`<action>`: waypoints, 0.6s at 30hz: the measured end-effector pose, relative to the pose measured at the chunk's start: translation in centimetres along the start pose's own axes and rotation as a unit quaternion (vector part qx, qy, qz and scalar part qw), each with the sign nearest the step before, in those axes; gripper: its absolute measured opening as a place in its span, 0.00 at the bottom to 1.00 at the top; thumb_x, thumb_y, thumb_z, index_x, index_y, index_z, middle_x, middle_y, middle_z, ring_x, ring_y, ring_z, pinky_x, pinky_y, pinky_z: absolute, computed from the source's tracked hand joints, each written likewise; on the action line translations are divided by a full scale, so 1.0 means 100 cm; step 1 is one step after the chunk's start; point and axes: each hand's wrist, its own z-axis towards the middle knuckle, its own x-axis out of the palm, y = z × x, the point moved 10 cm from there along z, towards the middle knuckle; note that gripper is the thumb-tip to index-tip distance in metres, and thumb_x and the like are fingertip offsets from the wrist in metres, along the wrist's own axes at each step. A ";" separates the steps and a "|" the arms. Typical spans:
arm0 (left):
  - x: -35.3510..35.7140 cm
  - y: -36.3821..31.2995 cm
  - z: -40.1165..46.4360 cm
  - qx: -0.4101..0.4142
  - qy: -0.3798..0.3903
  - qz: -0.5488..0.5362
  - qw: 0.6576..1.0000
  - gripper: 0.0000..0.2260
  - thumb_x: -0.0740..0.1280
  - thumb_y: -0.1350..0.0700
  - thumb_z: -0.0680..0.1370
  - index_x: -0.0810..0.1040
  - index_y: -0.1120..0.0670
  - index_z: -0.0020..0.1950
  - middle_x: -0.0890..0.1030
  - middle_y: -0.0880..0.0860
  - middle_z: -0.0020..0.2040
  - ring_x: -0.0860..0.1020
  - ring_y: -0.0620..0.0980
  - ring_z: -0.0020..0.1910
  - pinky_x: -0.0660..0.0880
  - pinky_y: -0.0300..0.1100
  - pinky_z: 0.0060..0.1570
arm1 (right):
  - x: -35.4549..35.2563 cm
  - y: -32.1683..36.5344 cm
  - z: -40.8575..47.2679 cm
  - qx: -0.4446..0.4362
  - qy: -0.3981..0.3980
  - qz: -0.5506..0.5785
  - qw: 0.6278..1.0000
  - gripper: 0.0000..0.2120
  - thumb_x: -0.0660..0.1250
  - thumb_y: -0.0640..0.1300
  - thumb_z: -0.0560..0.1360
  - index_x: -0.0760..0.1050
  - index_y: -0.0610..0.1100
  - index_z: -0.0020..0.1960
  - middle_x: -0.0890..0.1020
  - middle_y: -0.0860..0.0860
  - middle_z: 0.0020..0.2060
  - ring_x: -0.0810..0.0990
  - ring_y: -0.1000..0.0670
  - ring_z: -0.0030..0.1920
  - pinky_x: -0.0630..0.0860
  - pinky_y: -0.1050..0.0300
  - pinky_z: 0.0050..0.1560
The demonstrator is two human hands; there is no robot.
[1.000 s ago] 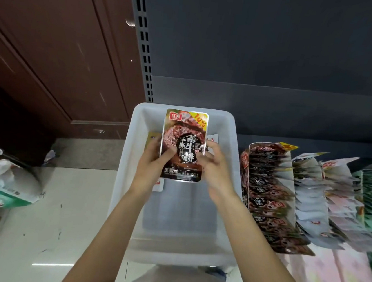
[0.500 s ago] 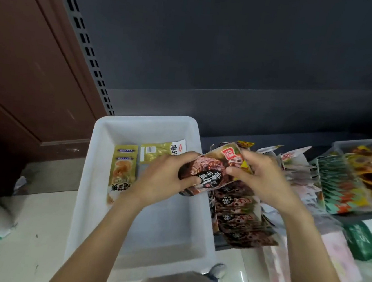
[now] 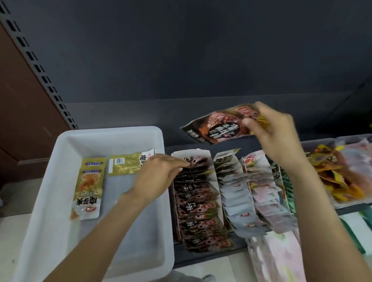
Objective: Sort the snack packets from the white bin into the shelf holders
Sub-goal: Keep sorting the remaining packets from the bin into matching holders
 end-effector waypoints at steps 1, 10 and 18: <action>-0.001 -0.002 -0.002 0.005 -0.008 0.001 1.000 0.12 0.71 0.64 0.72 0.84 0.51 0.52 0.84 0.47 0.49 0.83 0.48 0.46 0.77 0.41 0.50 | 0.012 0.005 0.007 -0.017 0.045 -0.012 0.999 0.08 0.66 0.41 0.77 0.76 0.41 0.55 0.80 0.53 0.45 0.80 0.48 0.48 0.76 0.50 0.49; -0.006 -0.016 -0.006 0.009 -0.009 0.027 1.000 0.17 0.75 0.68 0.66 0.85 0.50 0.49 0.85 0.48 0.43 0.84 0.51 0.37 0.80 0.41 0.31 | 0.098 0.040 0.031 -0.133 0.228 -0.168 0.950 0.07 0.61 0.41 0.79 0.75 0.51 0.53 0.82 0.52 0.46 0.79 0.46 0.49 0.68 0.53 0.46; 0.001 -0.012 -0.007 0.006 -0.007 0.036 0.999 0.20 0.75 0.68 0.66 0.84 0.49 0.53 0.85 0.49 0.42 0.83 0.50 0.35 0.78 0.41 0.28 | 0.124 0.049 0.026 -0.164 0.239 -0.241 0.926 0.16 0.60 0.35 0.77 0.78 0.52 0.57 0.82 0.47 0.44 0.80 0.42 0.48 0.67 0.54 0.41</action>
